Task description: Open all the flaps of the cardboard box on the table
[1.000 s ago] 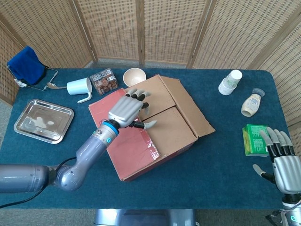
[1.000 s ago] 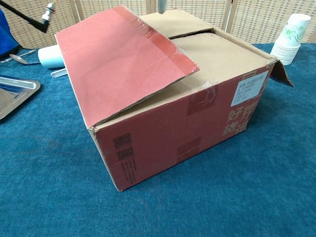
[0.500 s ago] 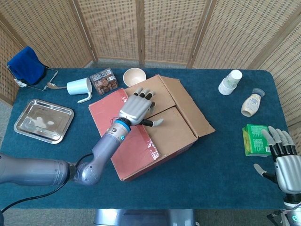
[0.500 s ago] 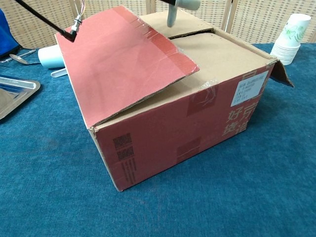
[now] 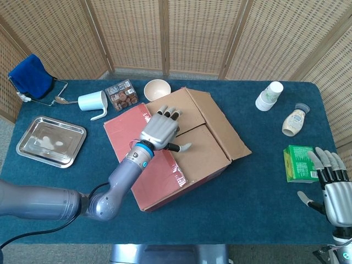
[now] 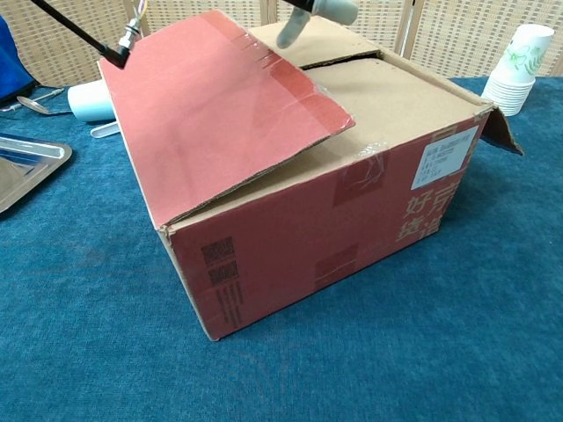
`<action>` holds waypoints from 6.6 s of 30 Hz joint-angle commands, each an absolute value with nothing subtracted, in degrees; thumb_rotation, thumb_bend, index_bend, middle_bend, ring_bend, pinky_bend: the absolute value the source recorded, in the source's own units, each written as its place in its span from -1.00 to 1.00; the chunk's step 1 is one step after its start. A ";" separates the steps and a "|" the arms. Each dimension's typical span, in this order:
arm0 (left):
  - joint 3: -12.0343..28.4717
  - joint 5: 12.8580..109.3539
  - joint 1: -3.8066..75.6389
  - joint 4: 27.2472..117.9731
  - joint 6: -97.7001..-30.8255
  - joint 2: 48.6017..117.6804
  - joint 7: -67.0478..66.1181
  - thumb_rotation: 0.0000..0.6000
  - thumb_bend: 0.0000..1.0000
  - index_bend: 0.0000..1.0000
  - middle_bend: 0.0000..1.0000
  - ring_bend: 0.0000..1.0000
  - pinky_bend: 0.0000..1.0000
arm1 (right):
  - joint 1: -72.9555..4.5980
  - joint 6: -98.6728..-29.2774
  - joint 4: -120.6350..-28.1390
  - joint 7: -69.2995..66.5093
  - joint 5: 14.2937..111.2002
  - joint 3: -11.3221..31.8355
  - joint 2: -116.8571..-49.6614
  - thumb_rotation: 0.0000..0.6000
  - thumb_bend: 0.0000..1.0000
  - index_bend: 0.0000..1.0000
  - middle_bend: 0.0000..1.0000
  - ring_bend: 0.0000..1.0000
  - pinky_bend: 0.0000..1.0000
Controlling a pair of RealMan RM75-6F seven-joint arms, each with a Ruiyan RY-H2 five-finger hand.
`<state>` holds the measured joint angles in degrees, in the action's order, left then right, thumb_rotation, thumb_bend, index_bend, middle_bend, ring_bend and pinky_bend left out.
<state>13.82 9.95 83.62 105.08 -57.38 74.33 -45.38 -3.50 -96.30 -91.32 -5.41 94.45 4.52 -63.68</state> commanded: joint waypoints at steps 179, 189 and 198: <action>9.04 89.10 34.37 116.18 -50.08 43.49 -12.77 -0.45 -1.00 -0.27 -1.00 -1.00 -1.00 | -4.13 -94.65 -93.44 -3.76 96.72 3.73 -64.36 1.00 -0.86 -1.00 -1.00 -1.00 -1.00; 10.93 80.47 39.37 117.66 -48.40 50.83 -27.95 -0.44 -1.00 -0.65 -1.00 -1.00 -1.00 | -4.08 -94.88 -93.59 -4.25 96.86 3.71 -64.13 1.00 -0.86 -1.00 -1.00 -1.00 -1.00; 10.14 73.36 43.16 118.01 -48.91 56.27 -40.16 0.29 -1.00 -0.76 -1.00 -1.00 -1.00 | -3.98 -95.12 -93.62 -5.27 96.70 3.79 -63.81 1.00 -0.85 -1.00 -1.00 -1.00 -1.00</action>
